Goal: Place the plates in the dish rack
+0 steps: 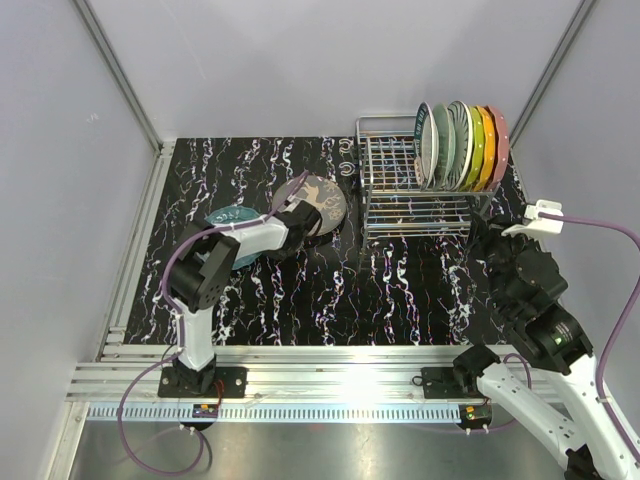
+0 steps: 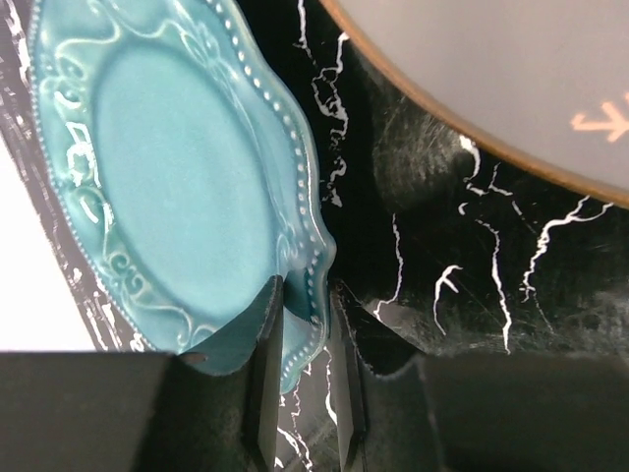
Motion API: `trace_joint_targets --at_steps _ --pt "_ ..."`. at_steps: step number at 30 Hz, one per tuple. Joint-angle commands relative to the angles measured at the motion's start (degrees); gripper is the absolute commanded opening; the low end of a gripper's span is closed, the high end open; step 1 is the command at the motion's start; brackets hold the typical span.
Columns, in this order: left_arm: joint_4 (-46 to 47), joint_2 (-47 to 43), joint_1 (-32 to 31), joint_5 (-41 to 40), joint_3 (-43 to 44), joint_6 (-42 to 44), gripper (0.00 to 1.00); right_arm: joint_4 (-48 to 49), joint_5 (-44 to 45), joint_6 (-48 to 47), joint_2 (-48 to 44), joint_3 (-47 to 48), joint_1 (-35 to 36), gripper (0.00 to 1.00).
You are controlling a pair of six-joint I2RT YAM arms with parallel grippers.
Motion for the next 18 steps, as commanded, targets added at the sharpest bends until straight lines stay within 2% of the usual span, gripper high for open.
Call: trace_joint_targets --at_steps 1,6,18 --pt "-1.24 -2.09 -1.07 -4.32 1.92 -2.85 0.00 1.36 -1.49 0.26 -0.93 0.07 -0.28 0.31" --pt "-3.17 -8.41 -1.25 -6.43 1.92 -4.26 0.00 1.71 -7.36 0.00 -1.10 0.25 -0.28 0.38" --pt "-4.76 -19.76 -1.25 -8.81 2.97 -4.79 0.00 4.79 -25.56 2.90 2.32 -1.16 -0.28 0.41"
